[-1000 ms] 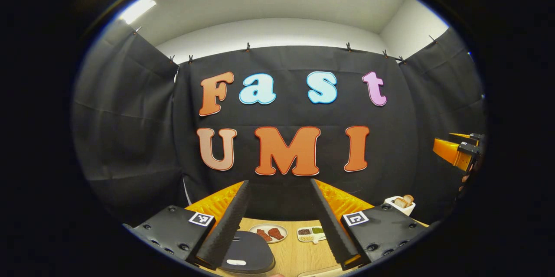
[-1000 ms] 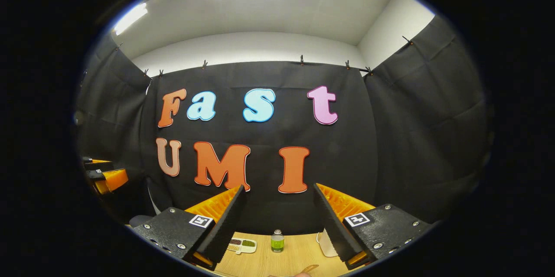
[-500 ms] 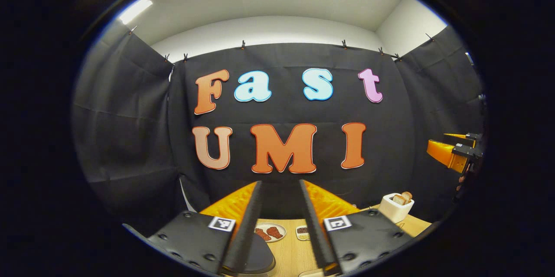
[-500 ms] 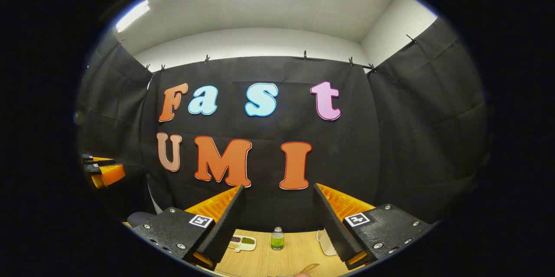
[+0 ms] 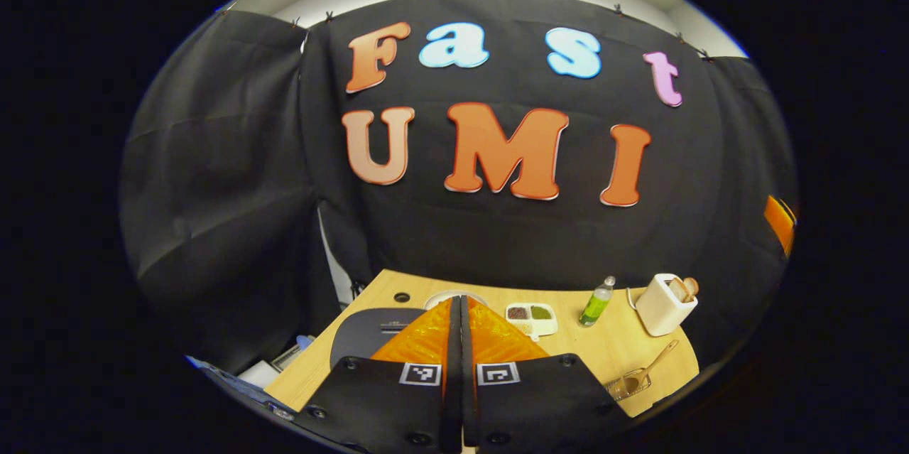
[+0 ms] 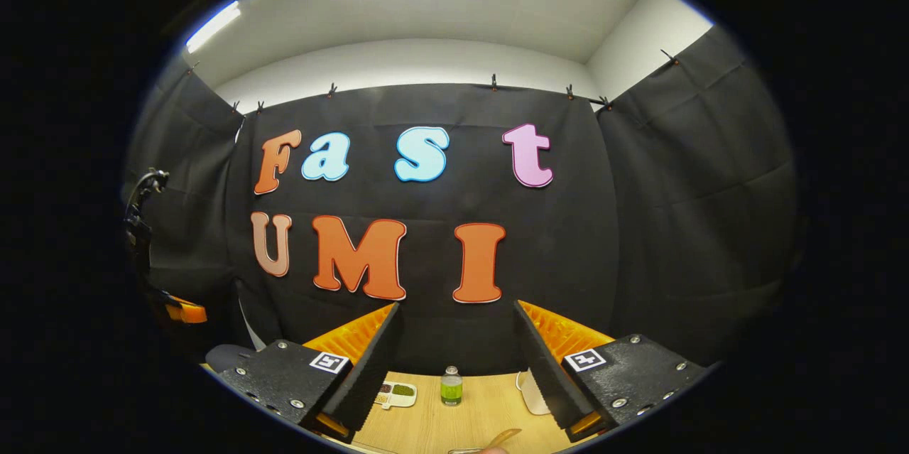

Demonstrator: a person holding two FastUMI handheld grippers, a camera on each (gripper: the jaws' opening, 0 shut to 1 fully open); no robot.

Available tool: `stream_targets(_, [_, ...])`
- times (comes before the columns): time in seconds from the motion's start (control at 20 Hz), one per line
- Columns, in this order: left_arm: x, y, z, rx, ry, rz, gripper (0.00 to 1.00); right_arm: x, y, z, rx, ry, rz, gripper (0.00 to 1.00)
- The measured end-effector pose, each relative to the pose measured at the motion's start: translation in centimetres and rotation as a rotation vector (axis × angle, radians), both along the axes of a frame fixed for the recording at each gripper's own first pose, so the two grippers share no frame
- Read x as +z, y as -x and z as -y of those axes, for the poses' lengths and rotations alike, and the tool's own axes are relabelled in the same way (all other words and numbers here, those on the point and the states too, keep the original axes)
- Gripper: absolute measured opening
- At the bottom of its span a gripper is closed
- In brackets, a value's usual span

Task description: Close the left gripper, press the button to open the rice cooker; take a wooden spoon from the chopstick holder with the right hand, scoop a spoonful of rice and pour it into the rice cooker, then put the wooden spoon back into the chopstick holder.

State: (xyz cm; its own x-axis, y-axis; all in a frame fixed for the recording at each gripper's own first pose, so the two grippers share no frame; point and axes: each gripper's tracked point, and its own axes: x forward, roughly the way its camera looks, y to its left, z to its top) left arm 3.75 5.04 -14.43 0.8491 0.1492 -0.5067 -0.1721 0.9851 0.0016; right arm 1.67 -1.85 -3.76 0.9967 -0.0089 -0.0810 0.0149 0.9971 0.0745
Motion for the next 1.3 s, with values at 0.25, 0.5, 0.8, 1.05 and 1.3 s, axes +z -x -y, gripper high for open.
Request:
stream_targets(0.25, [-5.4, 0.5, -2.0, 0.056, 0.088, -0.206, 0.05, -1.6, -0.2, 0.3, -0.009, 0.011, -0.039, 0.95])
stream_targets(0.5, [-10.8, 1.5, -4.2, 0.115, 0.205, -0.431, 0.05, -3.4, -0.5, 0.2, -0.009, 0.014, -0.091, 0.96])
stream_targets(0.8, [-16.4, 2.2, -4.6, 0.128, 0.368, -0.676, 0.05, -5.3, -0.4, -0.2, 0.008, 0.025, -0.137, 0.97])
stream_targets(1.05, [-19.6, 2.7, -5.4, 0.172, 0.439, -0.788, 0.02, -7.3, -0.3, 0.5, -0.004, 0.041, -0.182, 0.97])
stream_targets(1.3, [-21.0, 3.4, -5.5, 0.203, 0.442, -0.834, 0.05, -8.9, 0.1, 0.3, -0.006, 0.044, -0.225, 0.95])
